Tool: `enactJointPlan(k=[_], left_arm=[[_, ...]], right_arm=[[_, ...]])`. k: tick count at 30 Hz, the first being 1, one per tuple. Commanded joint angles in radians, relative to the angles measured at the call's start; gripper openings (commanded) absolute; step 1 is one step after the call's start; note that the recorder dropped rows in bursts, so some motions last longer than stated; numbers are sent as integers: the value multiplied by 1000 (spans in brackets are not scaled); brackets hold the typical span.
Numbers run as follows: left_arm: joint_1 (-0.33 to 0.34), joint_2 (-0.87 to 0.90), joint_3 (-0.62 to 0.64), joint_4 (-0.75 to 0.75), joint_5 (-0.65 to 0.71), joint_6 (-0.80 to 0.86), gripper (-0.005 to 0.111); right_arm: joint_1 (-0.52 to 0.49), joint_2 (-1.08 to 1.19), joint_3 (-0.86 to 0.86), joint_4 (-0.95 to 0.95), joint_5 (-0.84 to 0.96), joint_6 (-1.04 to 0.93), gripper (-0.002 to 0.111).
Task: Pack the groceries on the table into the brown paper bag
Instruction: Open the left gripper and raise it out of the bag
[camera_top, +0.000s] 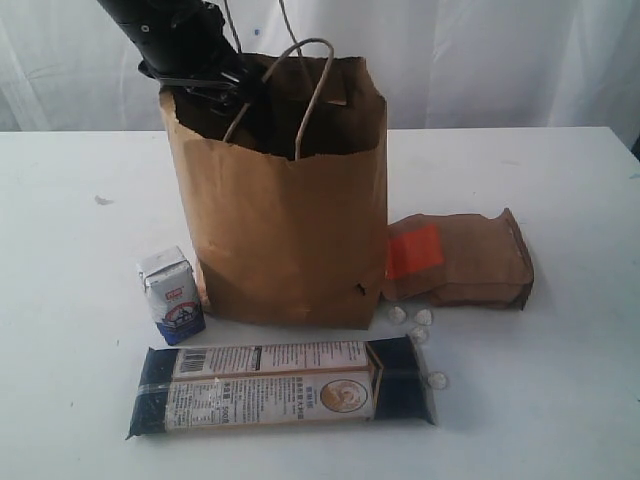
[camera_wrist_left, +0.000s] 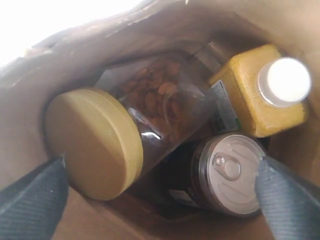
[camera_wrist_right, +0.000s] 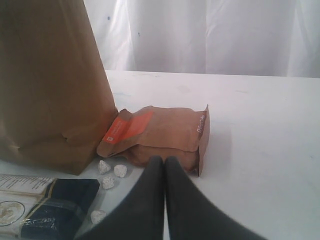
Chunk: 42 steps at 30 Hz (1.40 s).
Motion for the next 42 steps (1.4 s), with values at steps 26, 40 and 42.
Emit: enactJointPlan(k=[26,40,42], left_arm=[[-4,-164,-7,7,77,-8,0],[0,-270,-7,177,182,-97,0],[0,-326,-7,177,190,-114,0]], right_arm=[[-4,-6,6,-5,2,8,0],[-4,-6,6,-5,2,8,0],[-4,-6,6,-5,2,8,0]])
